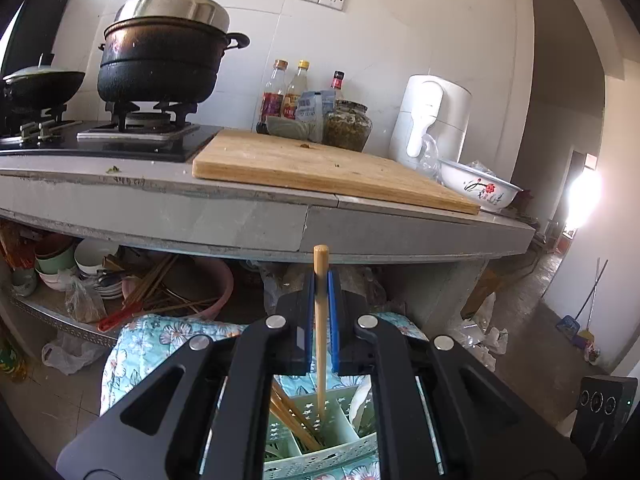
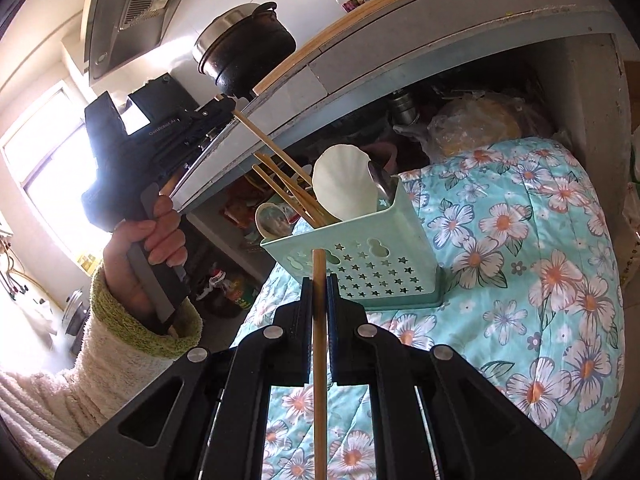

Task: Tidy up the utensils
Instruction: 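Insert the chopstick into the green holder and open the left tool while the right tool lifts its chopstick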

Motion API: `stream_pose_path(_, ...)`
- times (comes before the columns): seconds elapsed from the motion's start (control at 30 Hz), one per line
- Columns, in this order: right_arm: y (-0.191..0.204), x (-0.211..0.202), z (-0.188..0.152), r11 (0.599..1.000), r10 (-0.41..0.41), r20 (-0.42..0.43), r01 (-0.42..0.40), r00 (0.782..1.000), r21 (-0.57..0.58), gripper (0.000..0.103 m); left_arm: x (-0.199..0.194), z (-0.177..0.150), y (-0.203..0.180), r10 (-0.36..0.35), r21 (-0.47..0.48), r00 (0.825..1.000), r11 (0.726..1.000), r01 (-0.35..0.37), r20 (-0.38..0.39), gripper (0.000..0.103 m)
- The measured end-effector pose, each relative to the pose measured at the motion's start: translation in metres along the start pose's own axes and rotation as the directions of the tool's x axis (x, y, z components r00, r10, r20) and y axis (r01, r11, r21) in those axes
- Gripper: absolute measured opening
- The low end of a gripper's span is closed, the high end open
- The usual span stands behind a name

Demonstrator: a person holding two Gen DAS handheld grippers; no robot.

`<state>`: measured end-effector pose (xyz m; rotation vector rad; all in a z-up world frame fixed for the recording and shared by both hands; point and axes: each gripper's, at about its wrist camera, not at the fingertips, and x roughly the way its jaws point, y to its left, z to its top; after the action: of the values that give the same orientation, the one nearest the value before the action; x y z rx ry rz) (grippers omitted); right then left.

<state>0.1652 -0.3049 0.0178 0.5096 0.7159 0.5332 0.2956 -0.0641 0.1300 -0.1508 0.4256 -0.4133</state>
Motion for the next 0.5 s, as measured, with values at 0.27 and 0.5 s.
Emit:
stream_pose_path(0.27,-0.003,0.002,-0.001,1.000,-0.012,-0.012,0.013,1.000,0.007,0.007,0.025,-0.030,0.009,-0.026,-0.043,0.996,0.999,0.022,-0.090,0.006)
stream_pose_path(0.5,0.003,-0.003,-0.003,1.000,-0.030,-0.009,0.030,1.000,-0.004,0.007,0.030,-0.044,0.011,-0.050,-0.057,0.987,0.998,0.042,-0.150,0.010)
